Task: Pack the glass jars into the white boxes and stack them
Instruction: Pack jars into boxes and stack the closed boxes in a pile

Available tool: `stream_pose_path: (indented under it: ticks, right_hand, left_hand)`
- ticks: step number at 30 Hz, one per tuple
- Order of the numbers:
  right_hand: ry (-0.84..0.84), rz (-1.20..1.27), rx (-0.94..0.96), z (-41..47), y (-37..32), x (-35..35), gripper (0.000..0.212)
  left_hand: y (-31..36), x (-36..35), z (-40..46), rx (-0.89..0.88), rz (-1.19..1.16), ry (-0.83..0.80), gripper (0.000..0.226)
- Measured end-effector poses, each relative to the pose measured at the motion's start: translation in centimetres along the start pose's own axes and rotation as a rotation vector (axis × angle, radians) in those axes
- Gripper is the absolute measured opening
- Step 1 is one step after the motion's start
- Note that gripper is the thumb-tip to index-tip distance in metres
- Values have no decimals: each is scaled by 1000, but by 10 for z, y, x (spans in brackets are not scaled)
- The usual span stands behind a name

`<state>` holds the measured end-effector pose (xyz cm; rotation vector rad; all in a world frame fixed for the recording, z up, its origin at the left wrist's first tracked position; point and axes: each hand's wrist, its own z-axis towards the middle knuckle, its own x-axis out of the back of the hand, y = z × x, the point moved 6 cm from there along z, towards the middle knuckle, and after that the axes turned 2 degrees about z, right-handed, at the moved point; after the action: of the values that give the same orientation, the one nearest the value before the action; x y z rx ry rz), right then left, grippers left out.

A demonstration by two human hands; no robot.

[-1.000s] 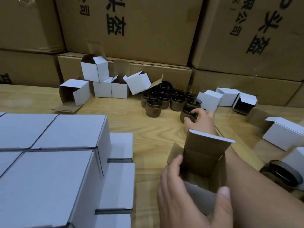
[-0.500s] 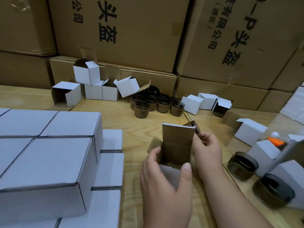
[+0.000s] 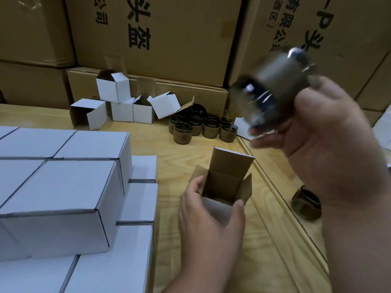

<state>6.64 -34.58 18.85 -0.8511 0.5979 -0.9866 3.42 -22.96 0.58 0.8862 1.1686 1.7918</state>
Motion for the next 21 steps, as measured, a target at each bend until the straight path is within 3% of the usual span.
stream_pose_path:
  ticks: [5, 7, 14, 18, 21]
  right_hand:
    - [-167, -297, -224, -10, 31, -43, 30]
    - [-208, -438, -312, -11, 44, -42, 35]
    - [1, -660, -343, -6, 58, 0, 48]
    - [32, -786, -360, -7, 63, 20, 30]
    - [-4, -877, -393, -7, 70, 27, 30]
  left_hand:
    - [5, 1, 3, -86, 43, 51, 73]
    - [4, 1, 4, -50, 50, 40, 68]
    - [2, 1, 2, -32, -1, 27, 73]
    - [-2, 0, 2, 19, -4, 28, 76]
    - [-2, -1, 2, 29, -4, 36, 77]
